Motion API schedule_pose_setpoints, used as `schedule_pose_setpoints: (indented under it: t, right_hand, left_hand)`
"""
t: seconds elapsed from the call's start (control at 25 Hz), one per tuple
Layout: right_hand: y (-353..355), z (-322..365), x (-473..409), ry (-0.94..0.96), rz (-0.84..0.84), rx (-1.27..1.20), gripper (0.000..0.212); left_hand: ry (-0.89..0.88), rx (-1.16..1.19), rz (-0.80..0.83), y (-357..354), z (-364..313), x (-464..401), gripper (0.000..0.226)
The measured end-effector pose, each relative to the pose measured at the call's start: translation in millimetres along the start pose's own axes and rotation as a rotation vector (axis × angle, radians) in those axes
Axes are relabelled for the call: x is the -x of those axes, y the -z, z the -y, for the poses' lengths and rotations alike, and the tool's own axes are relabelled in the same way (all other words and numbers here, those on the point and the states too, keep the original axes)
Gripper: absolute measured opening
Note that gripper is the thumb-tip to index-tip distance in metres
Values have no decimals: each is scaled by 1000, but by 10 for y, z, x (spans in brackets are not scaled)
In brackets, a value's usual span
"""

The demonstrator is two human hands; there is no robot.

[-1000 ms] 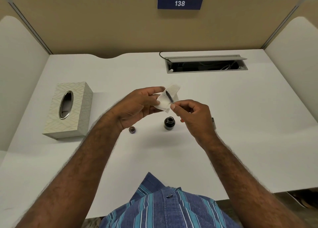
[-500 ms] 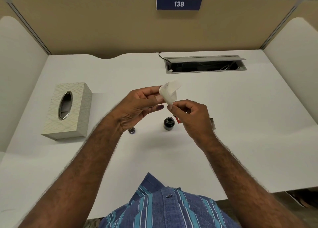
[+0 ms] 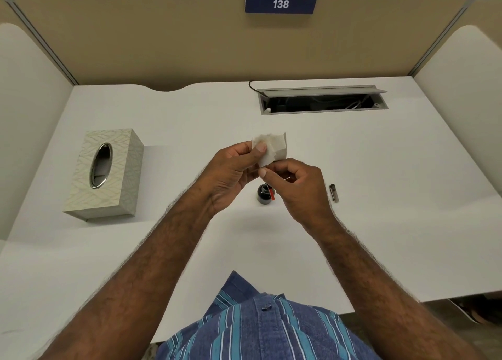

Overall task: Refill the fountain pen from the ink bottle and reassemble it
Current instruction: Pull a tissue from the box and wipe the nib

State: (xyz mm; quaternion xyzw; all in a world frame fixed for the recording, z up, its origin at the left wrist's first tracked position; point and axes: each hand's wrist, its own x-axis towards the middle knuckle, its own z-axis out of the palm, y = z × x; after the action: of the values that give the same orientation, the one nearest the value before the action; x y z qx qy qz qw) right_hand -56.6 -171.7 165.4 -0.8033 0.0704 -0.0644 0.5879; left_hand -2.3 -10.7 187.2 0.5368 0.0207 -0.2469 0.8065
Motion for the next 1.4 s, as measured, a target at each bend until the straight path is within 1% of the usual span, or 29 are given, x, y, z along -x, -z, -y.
schedule_pose_setpoints:
  t: [0.32, 0.56, 0.76, 0.92, 1.04, 1.24, 1.4]
  right_hand:
    - [-21, -34, 55, -38, 21, -110, 9]
    - [-10, -88, 78, -56, 15, -129, 10]
    - [46, -73, 71, -75, 20, -104, 10]
    - [120, -99, 108, -132, 32, -117, 9]
    - [160, -131, 150, -162, 17, -145, 9]
    - [260, -113, 137, -179, -35, -175, 8]
    - [330, -99, 116, -176, -56, -196, 10]
  left_hand:
    - [60, 133, -66, -20, -10, -27, 17]
    - [38, 182, -122, -29, 88, -67, 15]
    - [34, 189, -125, -37, 182, -114, 15]
    - [-22, 209, -184, 68, 132, -232, 19]
    - [-67, 125, -218, 189, 87, -298, 24]
    - [-72, -16, -271, 198, 158, -319, 32]
    - [-72, -255, -294, 85, 203, -250, 46]
